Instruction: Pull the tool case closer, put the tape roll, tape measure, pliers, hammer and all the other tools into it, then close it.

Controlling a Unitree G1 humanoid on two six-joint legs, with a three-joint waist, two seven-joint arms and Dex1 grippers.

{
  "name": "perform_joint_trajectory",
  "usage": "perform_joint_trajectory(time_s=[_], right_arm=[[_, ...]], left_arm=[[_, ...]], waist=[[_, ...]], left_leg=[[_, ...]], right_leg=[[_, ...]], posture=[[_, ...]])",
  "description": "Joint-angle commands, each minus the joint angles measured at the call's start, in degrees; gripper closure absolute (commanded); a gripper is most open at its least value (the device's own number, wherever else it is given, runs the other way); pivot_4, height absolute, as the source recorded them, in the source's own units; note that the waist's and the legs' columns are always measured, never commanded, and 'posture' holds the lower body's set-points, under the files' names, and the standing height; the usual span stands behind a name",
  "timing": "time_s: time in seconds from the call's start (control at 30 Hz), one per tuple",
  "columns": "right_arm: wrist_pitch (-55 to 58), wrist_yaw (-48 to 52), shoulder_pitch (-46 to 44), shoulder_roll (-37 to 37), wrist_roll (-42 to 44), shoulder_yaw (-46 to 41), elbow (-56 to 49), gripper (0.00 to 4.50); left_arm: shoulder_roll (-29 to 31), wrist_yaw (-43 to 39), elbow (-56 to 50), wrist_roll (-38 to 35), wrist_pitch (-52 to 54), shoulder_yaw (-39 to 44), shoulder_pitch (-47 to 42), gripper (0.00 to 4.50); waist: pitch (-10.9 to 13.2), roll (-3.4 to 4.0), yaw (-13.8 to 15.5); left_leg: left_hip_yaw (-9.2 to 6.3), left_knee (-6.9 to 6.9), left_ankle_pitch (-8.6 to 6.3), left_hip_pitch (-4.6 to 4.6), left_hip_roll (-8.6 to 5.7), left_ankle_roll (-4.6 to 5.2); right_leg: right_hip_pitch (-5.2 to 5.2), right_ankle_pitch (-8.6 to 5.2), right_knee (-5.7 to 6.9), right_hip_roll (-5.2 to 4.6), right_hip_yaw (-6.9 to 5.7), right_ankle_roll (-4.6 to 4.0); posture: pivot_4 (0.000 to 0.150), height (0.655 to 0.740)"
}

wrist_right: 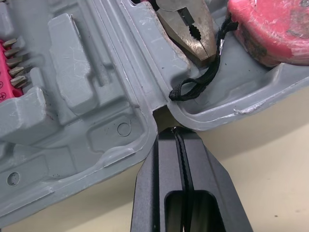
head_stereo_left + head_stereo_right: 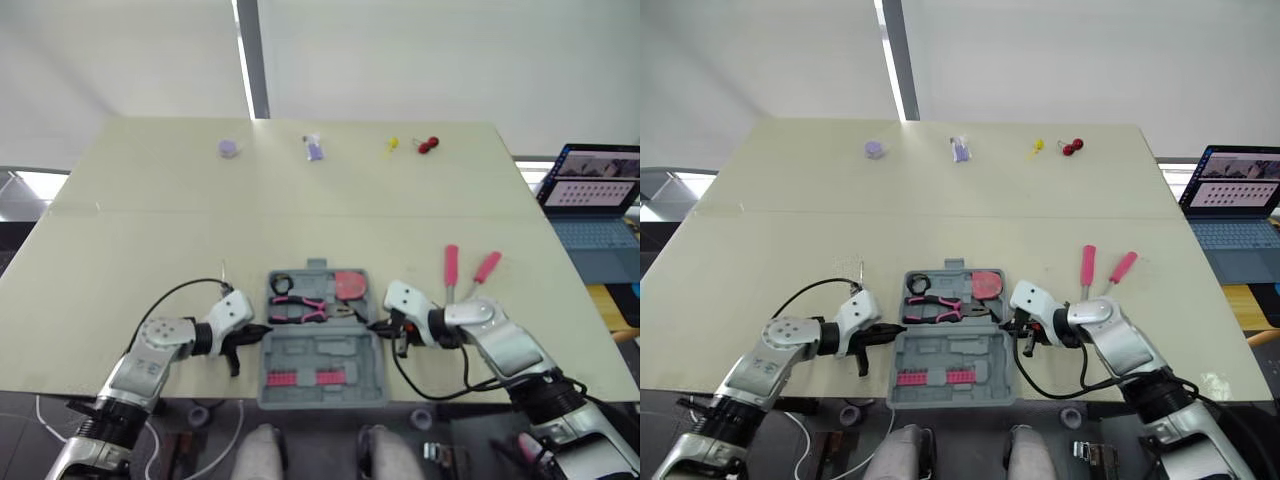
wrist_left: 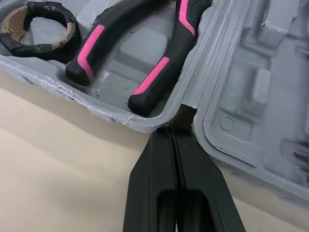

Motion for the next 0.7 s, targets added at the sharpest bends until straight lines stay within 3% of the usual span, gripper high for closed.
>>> perform_joint_trajectory(time_s=[0.03,0.7], right_arm=[[-1.7,-0.4,-1.2,0.9,0.5,-1.5,-0.5,4.47],[-2.6,-1.9,-2.9,3.4,-1.4,-2.7,2.4,4.47]], left_arm=[[-1.7,2.0,0.5,0.8,-1.8,-0.2,-1.7,4.5],[-4.4,6.8,3.1,2.1,-3.9,0.9,-3.9,4.5]], waist=[[0.0,0.0,0.0],[0.0,0.01,-0.2]], left_leg=[[-0.01,0.0,0.0,0.0,0.0,0.0],[-0.03,0.01,0.02,-0.02,0.01,0.04]], right_leg=[[0.02,0.0,0.0,0.0,-0.01,0.0],[0.03,0.05,0.01,0.03,-0.03,0.1]], posture=[[0.15,0.74],[0.15,0.74]])
